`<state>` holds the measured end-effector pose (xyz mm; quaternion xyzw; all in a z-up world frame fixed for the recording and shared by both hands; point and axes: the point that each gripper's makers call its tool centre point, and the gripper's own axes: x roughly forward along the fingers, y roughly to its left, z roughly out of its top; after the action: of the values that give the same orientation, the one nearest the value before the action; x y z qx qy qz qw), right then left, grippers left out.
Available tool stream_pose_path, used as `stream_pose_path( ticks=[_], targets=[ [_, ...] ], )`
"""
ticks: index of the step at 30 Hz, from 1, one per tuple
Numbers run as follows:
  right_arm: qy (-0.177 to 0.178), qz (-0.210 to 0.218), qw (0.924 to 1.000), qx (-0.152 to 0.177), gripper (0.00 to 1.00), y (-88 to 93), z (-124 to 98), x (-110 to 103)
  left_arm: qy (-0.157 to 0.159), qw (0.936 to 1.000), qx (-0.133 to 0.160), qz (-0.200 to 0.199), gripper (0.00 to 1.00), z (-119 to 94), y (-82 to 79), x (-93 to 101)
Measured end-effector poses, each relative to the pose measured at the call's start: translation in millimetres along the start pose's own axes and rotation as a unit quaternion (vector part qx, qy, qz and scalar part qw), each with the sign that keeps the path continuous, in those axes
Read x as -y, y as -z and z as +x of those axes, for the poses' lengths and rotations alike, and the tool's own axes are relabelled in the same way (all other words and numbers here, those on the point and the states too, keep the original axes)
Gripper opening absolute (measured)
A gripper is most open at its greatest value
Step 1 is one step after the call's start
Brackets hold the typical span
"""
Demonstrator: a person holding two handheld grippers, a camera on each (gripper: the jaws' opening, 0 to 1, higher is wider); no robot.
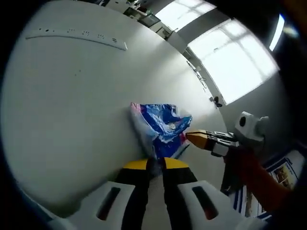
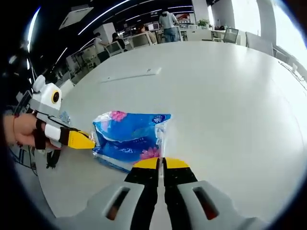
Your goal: Arrange the tabletop items into an orderly group along one side of the table until the central work area is clear of visible clutter.
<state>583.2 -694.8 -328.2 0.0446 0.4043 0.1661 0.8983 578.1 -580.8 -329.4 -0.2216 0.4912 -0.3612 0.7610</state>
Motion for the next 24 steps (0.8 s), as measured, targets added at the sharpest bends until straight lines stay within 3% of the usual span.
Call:
stream_pose_path(
  ticks=[9, 24],
  targets=[
    [0.003, -0.004, 1.0, 0.0, 0.06, -0.1, 0.7, -1.2, -0.001, 1.0, -0.002, 0.004, 0.12, 1.2, 1.5, 1.2],
    [0.003, 0.0, 1.0, 0.006, 0.07, -2.2, 1.2, -3.3, -0.01, 0.9997, -0.002, 0.022, 0.18, -2.0, 1.9, -1.0]
  ],
)
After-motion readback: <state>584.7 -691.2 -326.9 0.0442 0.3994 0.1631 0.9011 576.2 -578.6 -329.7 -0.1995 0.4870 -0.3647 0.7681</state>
